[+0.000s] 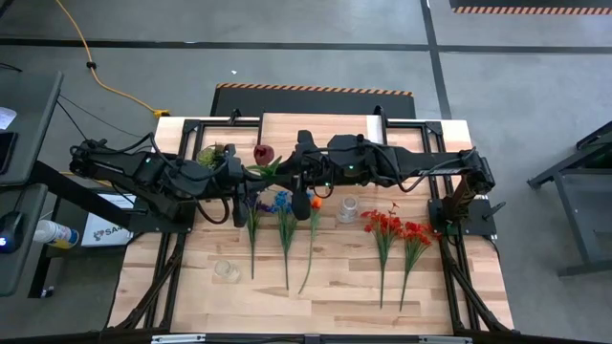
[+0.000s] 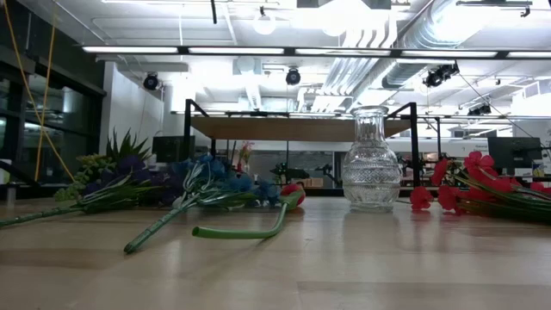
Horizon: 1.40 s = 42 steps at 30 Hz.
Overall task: Pick and place flowers into a vace then onto a shelf
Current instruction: Put the red flower into the bottom transparent vase
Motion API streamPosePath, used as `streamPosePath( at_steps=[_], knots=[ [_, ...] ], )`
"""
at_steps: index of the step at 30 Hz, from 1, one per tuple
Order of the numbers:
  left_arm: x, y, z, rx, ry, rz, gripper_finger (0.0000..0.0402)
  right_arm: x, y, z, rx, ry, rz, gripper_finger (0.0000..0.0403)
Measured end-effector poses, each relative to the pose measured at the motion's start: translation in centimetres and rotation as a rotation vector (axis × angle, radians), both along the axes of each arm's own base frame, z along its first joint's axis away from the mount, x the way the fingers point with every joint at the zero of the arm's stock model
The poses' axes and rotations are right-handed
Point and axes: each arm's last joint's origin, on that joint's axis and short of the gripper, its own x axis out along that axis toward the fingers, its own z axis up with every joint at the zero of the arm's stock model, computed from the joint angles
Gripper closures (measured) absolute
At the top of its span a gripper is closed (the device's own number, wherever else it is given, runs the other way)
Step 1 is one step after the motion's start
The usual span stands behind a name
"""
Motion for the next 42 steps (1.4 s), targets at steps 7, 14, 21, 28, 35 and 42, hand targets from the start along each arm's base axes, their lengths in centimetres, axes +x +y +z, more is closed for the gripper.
streamPosePath(
  at_steps=[7,14,21,28,35,42],
  knots=[
    [0.0,0.0,0.1,-0.004,-0.005,-0.003,0.0372,0.0,0.0,0.0,-0.032,0.002,0.005,0.0315],
    [0.0,0.0,0.1,-0.007,-0.005,-0.004,0.0372,0.0,0.0,-0.2,-0.054,0.017,0.011,0.0279],
    [0.0,0.0,0.0,-0.005,0.0,-0.006,0.0372,0.0,0.0,-0.2,-0.054,0.019,0.011,0.0248],
    [-0.6,0.2,0.3,-0.003,-0.007,0.0,0.0372,0.0,0.0,-0.4,-0.059,0.035,-0.011,0.0215],
    [-1.2,0.4,0.3,-0.004,0.001,0.016,0.0372,-0.2,-0.2,-0.7,-0.09,0.084,-0.057,0.0184],
    [-2.0,0.8,0.4,-0.006,0.011,0.036,0.0372,-1.4,-0.5,-0.1,-0.109,0.109,-0.089,0.0171]
  ],
)
